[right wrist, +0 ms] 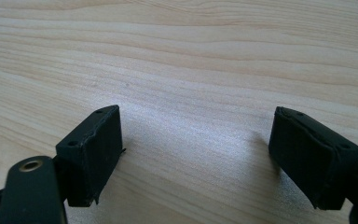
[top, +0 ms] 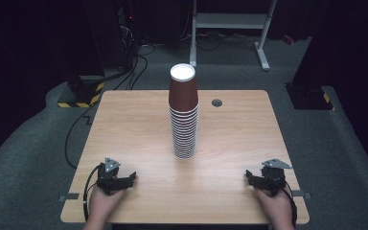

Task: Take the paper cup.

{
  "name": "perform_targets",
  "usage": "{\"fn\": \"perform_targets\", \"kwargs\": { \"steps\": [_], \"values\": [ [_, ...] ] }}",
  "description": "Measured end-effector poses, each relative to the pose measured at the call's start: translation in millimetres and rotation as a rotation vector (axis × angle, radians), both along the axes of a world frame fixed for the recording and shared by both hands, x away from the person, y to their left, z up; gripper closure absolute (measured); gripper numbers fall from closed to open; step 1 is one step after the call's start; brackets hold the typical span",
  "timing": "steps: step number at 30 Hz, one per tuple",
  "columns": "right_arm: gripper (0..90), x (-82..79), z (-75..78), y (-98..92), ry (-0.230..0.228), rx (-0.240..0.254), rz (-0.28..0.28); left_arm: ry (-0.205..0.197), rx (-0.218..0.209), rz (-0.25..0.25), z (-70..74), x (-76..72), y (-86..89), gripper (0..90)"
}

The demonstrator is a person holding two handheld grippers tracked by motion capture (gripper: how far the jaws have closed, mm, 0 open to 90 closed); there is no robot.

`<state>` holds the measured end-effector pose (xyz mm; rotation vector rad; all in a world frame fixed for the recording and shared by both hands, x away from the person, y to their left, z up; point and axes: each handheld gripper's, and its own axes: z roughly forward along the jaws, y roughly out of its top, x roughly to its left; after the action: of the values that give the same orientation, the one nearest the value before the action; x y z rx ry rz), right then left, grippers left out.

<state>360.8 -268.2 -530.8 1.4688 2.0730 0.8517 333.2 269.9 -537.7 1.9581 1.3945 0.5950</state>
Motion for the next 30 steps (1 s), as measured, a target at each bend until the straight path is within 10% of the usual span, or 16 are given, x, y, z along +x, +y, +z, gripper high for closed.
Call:
{"fn": "perform_targets", "kwargs": {
  "steps": [15, 22, 30],
  "values": [
    [21.5, 1.2, 0.4, -0.5, -0.007, 0.002, 0.002, -0.033, 0.002, 0.011, 5.8, -7.1, -2.5, 18.0],
    [22.3, -1.0, 0.5, -1.1, -0.007, 0.006, 0.005, -0.046, -0.088, -0.015, 22.4, -19.7, -2.7, 18.0],
    [22.9, -7.7, 0.7, -0.8, -0.009, -0.003, 0.031, -0.170, -0.164, -0.053, 50.0, -32.2, -14.4, 23.9]
  ]
}}
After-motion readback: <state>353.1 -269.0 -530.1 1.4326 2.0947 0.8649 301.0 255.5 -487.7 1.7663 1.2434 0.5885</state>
